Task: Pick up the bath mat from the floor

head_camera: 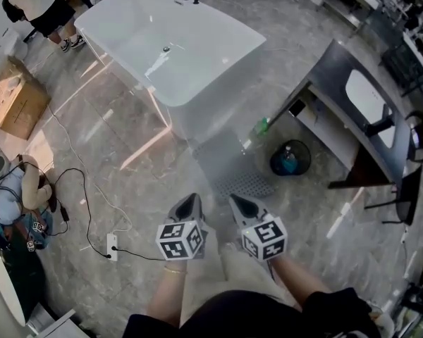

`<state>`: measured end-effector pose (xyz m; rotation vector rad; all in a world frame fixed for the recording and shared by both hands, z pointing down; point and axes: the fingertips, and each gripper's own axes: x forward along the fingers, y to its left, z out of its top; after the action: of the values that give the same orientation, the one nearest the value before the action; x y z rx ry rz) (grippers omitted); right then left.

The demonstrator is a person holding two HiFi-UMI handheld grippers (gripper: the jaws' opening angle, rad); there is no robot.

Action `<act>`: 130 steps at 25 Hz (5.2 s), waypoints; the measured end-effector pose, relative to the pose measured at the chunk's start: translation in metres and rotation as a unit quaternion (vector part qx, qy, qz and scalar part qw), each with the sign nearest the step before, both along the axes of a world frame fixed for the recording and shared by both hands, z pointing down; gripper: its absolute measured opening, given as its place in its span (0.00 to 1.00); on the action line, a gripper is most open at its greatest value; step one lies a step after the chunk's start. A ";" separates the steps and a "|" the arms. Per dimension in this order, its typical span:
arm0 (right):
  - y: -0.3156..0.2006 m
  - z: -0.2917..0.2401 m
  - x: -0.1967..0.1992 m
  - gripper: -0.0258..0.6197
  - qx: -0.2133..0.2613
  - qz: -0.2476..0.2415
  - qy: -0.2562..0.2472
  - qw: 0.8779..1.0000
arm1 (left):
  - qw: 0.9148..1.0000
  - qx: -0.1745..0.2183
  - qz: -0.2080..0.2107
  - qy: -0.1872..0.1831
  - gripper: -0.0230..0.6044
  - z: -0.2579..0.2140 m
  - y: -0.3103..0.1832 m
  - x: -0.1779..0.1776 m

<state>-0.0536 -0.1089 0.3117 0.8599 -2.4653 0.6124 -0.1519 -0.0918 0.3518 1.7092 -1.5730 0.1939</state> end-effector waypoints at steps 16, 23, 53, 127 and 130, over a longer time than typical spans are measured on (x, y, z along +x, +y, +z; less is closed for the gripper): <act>-0.041 0.235 -0.008 0.06 -0.013 0.014 0.024 1.000 | 0.999 -0.025 0.021 -0.011 0.04 0.232 -0.039 -0.025; -0.057 0.326 -0.008 0.06 -0.009 0.019 0.028 0.999 | 0.999 -0.012 0.024 -0.031 0.04 0.316 -0.062 -0.045; -0.076 0.611 0.032 0.06 0.022 0.003 0.039 0.999 | 0.996 0.011 0.075 -0.045 0.04 0.601 -0.089 -0.006; -0.079 0.663 0.097 0.06 0.032 0.086 0.081 0.992 | 0.927 -0.054 0.366 0.067 0.07 0.731 -0.022 0.179; -0.078 0.661 0.095 0.06 0.028 0.091 0.077 0.992 | 0.928 -0.043 0.365 0.066 0.07 0.719 -0.027 0.177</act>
<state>0.0410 -0.1867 0.9723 1.1210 -2.2907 0.5205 0.0253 -0.1187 1.0712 2.1166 -0.7568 0.4961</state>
